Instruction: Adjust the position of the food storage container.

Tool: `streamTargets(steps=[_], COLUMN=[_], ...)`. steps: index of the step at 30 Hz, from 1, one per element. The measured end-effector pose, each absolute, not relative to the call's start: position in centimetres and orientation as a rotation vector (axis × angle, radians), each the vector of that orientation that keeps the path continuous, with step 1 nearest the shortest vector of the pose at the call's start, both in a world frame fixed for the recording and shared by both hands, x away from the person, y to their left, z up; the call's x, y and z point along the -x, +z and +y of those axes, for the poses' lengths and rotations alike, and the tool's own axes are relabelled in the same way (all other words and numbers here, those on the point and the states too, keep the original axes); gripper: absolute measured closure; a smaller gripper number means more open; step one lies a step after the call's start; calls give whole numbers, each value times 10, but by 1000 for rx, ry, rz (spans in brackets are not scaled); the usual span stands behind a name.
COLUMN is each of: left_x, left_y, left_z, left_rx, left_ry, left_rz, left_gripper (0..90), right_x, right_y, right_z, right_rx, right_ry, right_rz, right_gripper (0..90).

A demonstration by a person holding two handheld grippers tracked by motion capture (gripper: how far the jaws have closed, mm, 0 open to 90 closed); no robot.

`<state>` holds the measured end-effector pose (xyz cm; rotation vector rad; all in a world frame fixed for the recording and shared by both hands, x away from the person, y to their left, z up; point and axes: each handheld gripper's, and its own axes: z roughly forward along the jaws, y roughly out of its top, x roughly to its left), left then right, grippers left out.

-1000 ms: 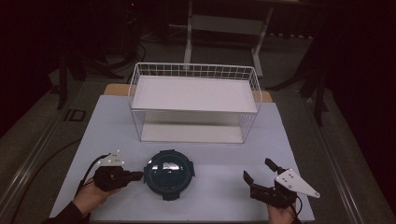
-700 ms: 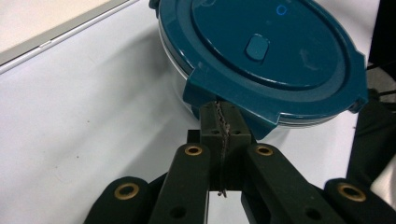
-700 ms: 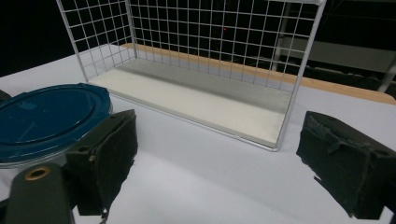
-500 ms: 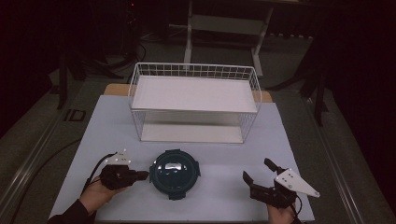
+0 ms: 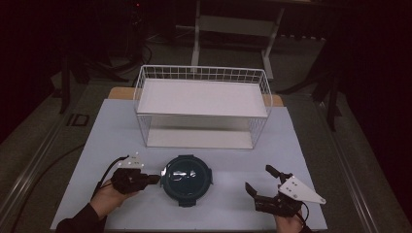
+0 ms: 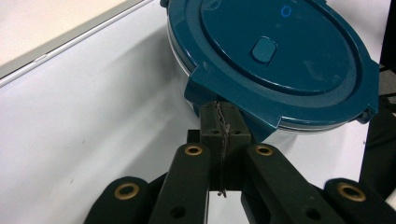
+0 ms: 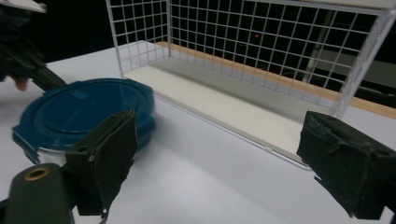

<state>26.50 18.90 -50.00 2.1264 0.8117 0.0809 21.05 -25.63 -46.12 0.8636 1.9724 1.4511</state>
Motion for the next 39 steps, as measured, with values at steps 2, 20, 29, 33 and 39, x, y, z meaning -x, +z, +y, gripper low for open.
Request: streamTargets(steps=[2,20,29,33,39], left_x=[-267,-277,-284,-284,-286], left_y=[-500,-499,-499,-499,-501], left_z=[185,155,143,136,131], left_rx=[-2128,-2146,-2145,-2144,-2134], left_ry=[77,50,39,21,4], left_rz=[805,768,760,750,736], left_gripper=[897,897,897,897,897], right_x=[-211,-216,-215,-214,-210], right_y=[-461,-462,-459,-457,-455], right_z=[-257,-255,-255,-253,-252], right_rx=[-865,-848,-778,-802,-819], right_ry=[1475,1457,1516,1519,1523], right_rz=[1976,2064,2049,2061,2038], right_gripper=[117,183,182,132,104])
